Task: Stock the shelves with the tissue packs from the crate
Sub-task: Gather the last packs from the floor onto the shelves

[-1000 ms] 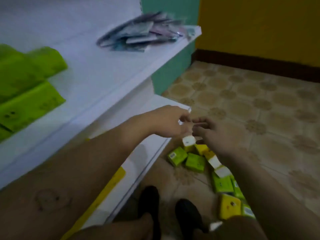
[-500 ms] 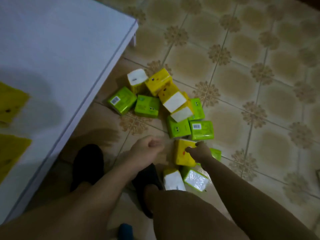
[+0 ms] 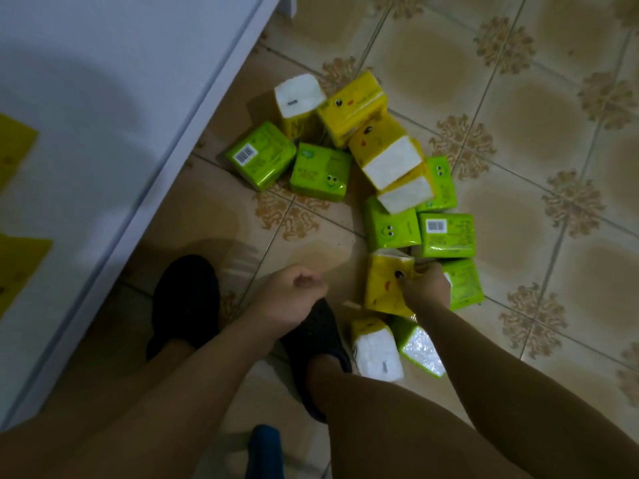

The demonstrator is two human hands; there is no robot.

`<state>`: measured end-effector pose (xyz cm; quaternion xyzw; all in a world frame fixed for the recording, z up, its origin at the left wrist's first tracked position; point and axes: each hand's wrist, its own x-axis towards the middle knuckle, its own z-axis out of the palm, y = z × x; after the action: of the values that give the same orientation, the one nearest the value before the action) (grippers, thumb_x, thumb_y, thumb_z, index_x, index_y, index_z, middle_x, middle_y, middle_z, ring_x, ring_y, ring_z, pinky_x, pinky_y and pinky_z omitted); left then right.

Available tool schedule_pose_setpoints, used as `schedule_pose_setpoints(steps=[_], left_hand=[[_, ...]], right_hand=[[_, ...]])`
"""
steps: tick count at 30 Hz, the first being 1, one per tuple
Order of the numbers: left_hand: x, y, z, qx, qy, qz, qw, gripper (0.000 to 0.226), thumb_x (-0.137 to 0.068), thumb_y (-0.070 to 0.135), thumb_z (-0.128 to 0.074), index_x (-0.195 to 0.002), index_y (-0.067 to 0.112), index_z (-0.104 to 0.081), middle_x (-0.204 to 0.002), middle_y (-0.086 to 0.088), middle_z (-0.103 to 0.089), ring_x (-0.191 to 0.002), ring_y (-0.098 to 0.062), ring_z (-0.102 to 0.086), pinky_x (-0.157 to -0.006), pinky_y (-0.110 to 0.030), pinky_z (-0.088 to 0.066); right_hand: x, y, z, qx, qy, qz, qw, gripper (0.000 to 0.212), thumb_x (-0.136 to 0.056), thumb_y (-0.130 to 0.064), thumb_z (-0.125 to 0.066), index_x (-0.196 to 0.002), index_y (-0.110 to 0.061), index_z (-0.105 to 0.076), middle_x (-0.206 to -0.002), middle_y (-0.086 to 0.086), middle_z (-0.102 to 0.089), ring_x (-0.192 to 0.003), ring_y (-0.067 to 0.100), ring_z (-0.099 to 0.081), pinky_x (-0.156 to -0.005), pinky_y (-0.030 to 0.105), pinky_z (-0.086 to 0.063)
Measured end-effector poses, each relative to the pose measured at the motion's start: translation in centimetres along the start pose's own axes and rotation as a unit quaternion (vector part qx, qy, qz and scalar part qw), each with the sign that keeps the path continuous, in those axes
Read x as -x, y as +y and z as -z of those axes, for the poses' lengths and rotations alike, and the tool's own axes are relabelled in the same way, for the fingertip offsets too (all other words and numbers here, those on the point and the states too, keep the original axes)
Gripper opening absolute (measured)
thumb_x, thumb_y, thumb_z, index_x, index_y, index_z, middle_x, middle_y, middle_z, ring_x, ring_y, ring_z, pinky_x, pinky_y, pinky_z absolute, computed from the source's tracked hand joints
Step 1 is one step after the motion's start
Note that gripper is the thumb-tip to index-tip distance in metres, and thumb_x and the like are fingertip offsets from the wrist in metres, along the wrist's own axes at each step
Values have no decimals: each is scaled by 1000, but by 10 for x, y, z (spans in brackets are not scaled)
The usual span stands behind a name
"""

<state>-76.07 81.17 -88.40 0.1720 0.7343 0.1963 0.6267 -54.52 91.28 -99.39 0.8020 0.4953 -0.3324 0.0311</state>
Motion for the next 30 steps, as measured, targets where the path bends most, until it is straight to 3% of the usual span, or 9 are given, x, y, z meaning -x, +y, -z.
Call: schedule_pose_setpoints(steps=[4,7,11,14,17,20,23,27,30], left_hand=[[23,19,10,-37,14,-40,998,40,-90,31,-64,-129,22,-55,-118,6,-56,-110,-15,-55,-99,-41,-48],[44,44,27,-48,67,-78,994,70,-80,33,-76,-141,23,-41,-136,1,-49,-121,-17,-50,-101,-32,-43],[91,77,64,96,62,-121,986,105,-69,32,-86,-151,33,-20,-143,8,-44,-120,-13,-50,-83,-33,-46],[127,88,100,200,59,-147,967,84,-70,27,-85,-139,40,-38,-132,7,-58,-104,-20,-65,-67,-38,-54],[160,91,139,251,118,-190,942,53,-79,25,-78,-125,34,-53,-119,0,-67,-98,-23,-68,-65,-36,-54],[182,74,167,366,132,-206,898,39,-86,27,-70,-123,30,-58,-116,-3,-70,-99,-24,-68,-71,-41,-56],[186,53,164,427,80,-198,879,33,-87,24,-65,-120,30,-60,-111,-3,-72,-89,-21,-71,-78,-43,-54],[174,44,151,240,135,-170,946,55,-88,33,-68,-135,41,-41,-130,2,-59,-109,-21,-60,-87,-47,-55],[164,40,162,15,250,-120,961,78,-85,49,-66,-148,25,-27,-149,-8,-31,-121,-21,-44,-97,-34,-42]], right_hand=[[23,-38,29,-28,-65,85,994,37,-79,-22,-79,-107,-11,-58,-97,12,-67,-90,28,-62,-67,31,-46],[54,-91,70,-109,-222,165,955,28,-79,-8,-77,-96,-13,-56,-76,6,-58,-56,10,-54,-46,21,-38],[125,-171,134,-111,-371,303,871,27,-80,0,-74,-96,-14,-58,-69,0,-55,-59,7,-51,-55,20,-40],[182,-219,165,-131,-399,356,835,26,-81,-2,-73,-100,-15,-60,-78,6,-60,-67,11,-57,-62,20,-46],[224,-250,180,-183,-378,355,835,20,-85,-22,-70,-103,-28,-64,-95,0,-65,-85,16,-62,-77,33,-51],[255,-260,174,-135,-378,299,866,33,-85,-54,-62,-116,-43,-54,-113,-9,-56,-104,26,-58,-85,45,-54],[280,-253,138,-167,-446,211,854,47,-87,-58,-57,-127,-35,-47,-120,2,-58,-102,34,-63,-79,50,-56],[289,-255,99,-261,-367,203,870,45,-87,-30,-67,-128,-29,-47,-114,3,-62,-96,28,-64,-71,42,-57],[275,-269,89,-250,-305,243,886,66,-79,-24,-76,-131,-31,-37,-121,5,-54,-98,28,-59,-61,34,-52]])
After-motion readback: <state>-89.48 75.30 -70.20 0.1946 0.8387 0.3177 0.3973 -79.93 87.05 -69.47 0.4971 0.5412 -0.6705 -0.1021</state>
